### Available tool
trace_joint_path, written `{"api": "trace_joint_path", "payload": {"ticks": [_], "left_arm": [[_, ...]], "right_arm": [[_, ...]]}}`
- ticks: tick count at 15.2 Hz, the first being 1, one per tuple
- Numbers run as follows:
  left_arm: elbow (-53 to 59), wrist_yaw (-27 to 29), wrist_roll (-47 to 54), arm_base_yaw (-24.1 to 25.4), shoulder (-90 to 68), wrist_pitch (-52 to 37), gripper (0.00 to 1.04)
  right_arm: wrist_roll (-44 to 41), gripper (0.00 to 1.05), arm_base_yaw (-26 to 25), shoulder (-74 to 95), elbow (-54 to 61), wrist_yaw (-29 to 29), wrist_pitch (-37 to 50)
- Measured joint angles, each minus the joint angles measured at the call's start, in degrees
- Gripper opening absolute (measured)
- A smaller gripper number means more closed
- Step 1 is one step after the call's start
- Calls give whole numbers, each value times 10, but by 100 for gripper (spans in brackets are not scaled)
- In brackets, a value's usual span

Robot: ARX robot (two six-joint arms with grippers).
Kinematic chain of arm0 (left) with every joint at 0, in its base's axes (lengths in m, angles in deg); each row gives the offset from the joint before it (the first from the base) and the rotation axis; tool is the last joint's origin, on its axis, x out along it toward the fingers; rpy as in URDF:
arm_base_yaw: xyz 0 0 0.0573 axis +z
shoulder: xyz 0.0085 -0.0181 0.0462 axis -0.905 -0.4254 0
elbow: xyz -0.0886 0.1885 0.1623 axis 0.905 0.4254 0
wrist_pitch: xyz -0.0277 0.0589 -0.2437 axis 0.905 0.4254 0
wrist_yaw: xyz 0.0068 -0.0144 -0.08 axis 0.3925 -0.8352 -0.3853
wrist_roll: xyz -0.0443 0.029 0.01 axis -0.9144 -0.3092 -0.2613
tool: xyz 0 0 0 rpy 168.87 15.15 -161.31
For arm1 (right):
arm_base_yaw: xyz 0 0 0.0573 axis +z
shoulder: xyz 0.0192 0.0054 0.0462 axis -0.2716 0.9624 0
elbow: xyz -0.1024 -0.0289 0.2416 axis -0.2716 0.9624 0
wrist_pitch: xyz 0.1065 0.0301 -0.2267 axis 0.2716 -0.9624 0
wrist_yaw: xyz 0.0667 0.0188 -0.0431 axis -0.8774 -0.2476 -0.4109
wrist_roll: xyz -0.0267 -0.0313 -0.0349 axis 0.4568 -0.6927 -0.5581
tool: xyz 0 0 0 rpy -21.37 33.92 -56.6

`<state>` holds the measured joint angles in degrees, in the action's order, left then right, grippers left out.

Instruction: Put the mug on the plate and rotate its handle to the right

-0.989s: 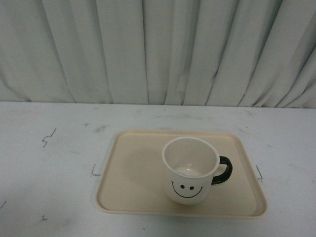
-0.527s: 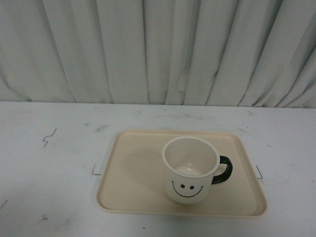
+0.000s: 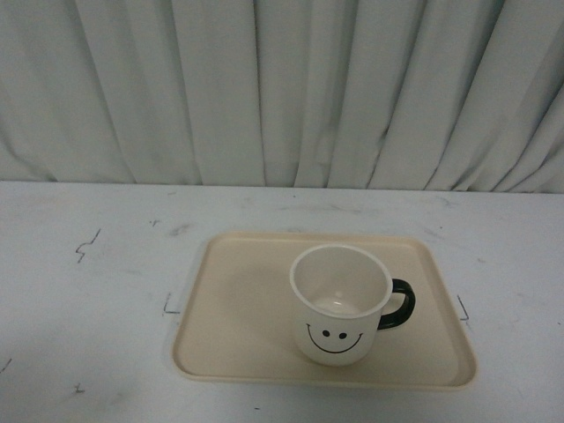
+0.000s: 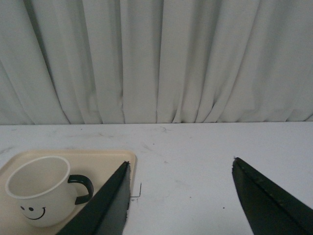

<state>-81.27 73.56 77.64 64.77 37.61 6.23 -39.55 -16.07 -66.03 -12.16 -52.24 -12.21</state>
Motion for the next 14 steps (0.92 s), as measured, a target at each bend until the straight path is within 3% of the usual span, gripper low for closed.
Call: {"api": "trace_joint_path", "payload": {"ticks": [3,14], "left_arm": [[0,0,0,0,0,0,98],[0,0,0,0,0,0,98]], "right_arm": [[0,99,0,0,0,0,0],[0,98,0,0,0,0,0]]}}
